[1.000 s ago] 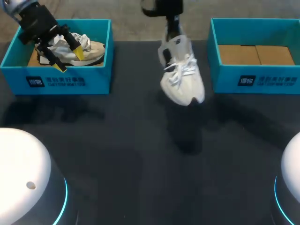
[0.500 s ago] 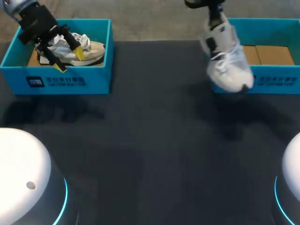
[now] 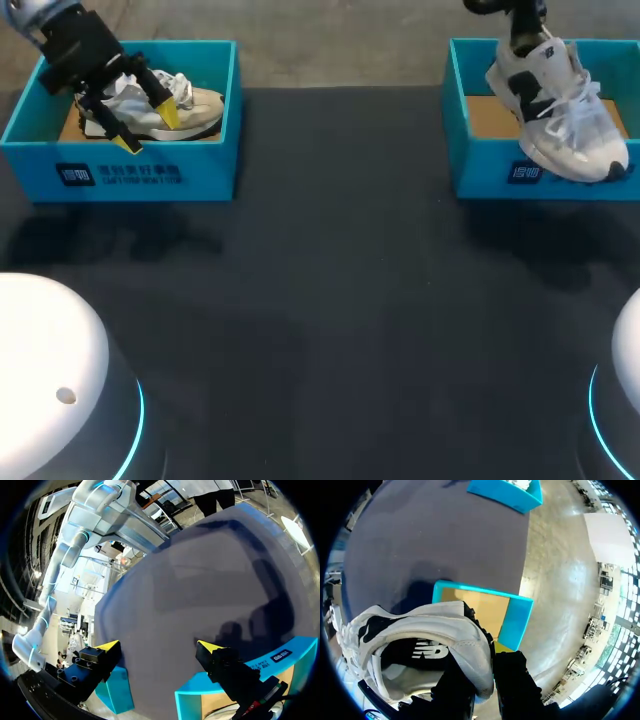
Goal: Take the shoe out of the shoebox, open the shoe tongue, remove and reinsert the insole, then place the shoe into the shoebox
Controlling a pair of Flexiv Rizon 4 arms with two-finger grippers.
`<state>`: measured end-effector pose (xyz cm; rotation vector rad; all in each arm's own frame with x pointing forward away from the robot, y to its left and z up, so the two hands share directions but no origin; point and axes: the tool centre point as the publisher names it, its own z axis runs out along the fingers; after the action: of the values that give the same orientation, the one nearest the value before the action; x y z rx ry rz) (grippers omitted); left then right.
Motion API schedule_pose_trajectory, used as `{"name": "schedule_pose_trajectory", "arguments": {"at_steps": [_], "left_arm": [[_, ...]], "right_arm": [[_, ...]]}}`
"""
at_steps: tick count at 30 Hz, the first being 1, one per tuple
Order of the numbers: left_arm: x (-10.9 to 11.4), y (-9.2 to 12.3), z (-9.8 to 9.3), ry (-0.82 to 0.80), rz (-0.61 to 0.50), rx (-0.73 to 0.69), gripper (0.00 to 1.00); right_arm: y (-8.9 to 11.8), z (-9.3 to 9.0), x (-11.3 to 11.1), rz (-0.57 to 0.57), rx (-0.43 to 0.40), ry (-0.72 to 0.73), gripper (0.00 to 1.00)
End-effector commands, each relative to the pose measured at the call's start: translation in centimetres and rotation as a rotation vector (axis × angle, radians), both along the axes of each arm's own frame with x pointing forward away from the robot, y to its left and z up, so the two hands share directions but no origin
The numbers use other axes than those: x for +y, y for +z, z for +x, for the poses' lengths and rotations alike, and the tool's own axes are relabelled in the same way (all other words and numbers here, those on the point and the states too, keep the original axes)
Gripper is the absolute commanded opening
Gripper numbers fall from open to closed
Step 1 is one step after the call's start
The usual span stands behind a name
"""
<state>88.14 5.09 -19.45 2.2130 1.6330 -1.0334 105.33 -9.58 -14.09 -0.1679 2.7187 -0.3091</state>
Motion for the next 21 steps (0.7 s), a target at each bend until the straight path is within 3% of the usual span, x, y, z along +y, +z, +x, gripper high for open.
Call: {"name": "schedule_pose_trajectory", "arguments": {"at_steps": [1,15,21], "left_arm": [[0.0,0.0,0.0,-0.001,0.002,-0.001,1.00],[0.0,0.0,0.0,-0.001,0.002,-0.001,1.00],[0.0,0.0,0.0,-0.001,0.002,-0.001,1.00]], "right_arm": [[0.2,0.0,-0.1,0.001,0.001,0.002,0.00],[0.2,0.0,-0.1,0.001,0.001,0.002,0.00],[0.5,1.5,-3.6,-0.010,-0.018,-0.043,0.00]]}}
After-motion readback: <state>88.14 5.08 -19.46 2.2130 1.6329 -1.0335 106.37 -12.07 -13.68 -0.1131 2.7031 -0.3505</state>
